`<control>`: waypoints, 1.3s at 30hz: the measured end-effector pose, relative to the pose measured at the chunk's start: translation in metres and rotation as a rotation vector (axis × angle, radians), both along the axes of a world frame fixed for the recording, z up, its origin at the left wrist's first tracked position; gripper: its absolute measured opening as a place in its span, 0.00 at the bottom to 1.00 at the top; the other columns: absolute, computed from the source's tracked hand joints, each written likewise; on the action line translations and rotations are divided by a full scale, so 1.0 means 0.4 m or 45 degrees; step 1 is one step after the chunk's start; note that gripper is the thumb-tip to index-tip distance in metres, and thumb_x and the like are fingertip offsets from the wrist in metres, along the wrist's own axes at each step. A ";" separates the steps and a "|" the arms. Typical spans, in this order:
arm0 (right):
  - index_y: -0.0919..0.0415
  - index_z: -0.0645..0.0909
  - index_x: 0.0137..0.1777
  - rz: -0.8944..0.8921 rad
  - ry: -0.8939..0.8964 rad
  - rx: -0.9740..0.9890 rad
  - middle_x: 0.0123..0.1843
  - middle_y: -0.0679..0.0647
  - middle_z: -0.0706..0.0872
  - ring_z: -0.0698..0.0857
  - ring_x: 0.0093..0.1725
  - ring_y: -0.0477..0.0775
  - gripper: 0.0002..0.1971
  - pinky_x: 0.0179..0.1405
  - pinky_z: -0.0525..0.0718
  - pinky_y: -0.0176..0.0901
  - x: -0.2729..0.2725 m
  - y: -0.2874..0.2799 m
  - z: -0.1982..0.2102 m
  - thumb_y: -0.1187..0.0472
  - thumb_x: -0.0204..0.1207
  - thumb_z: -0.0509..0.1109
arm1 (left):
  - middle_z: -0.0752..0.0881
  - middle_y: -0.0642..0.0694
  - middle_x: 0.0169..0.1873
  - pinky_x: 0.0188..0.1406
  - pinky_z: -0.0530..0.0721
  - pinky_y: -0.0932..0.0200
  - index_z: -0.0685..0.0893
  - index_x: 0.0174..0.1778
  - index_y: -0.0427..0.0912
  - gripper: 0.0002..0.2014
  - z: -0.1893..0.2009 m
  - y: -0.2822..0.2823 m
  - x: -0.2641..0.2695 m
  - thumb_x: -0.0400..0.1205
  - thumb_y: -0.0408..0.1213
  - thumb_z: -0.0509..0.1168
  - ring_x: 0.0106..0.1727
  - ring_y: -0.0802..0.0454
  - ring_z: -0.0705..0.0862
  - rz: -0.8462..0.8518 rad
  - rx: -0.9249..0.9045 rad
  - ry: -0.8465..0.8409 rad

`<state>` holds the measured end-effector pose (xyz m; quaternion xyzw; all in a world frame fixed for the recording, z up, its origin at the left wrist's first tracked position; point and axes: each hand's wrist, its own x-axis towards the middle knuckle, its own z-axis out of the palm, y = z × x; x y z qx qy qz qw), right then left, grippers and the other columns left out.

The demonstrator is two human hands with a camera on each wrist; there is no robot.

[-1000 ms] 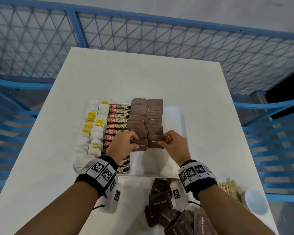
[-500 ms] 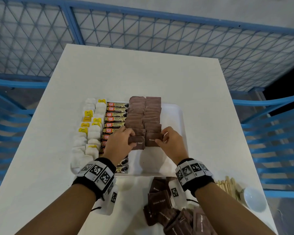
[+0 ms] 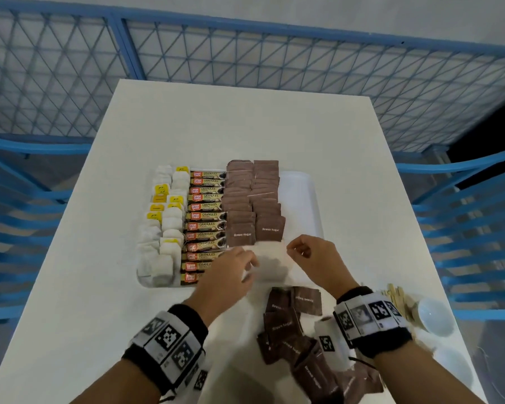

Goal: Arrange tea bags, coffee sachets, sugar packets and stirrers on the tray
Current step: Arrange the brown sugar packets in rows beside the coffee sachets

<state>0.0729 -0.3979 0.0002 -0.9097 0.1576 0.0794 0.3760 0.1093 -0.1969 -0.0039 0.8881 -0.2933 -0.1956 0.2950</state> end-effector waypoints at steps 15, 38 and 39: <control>0.59 0.82 0.53 0.246 0.196 -0.262 0.59 0.54 0.79 0.80 0.57 0.56 0.13 0.58 0.80 0.47 -0.246 0.065 -0.060 0.59 0.69 0.74 | 0.63 0.43 0.74 0.65 0.70 0.50 0.67 0.73 0.44 0.27 -0.051 -0.031 -0.198 0.78 0.37 0.66 0.68 0.41 0.68 -0.513 0.441 -0.227; 0.62 0.85 0.48 0.154 -0.094 -0.113 0.44 0.54 0.88 0.83 0.43 0.51 0.08 0.42 0.78 0.29 -0.230 -0.023 0.025 0.64 0.77 0.64 | 0.84 0.41 0.36 0.35 0.73 0.69 0.83 0.40 0.36 0.14 0.025 0.052 -0.220 0.76 0.42 0.57 0.36 0.59 0.79 0.350 -0.487 0.287; 0.62 0.84 0.46 0.041 -0.104 0.064 0.43 0.55 0.88 0.84 0.42 0.51 0.07 0.42 0.78 0.27 -0.233 -0.021 0.047 0.66 0.76 0.65 | 0.85 0.39 0.35 0.36 0.73 0.65 0.83 0.39 0.38 0.13 0.028 0.047 -0.221 0.75 0.43 0.58 0.35 0.59 0.79 0.402 -0.529 0.324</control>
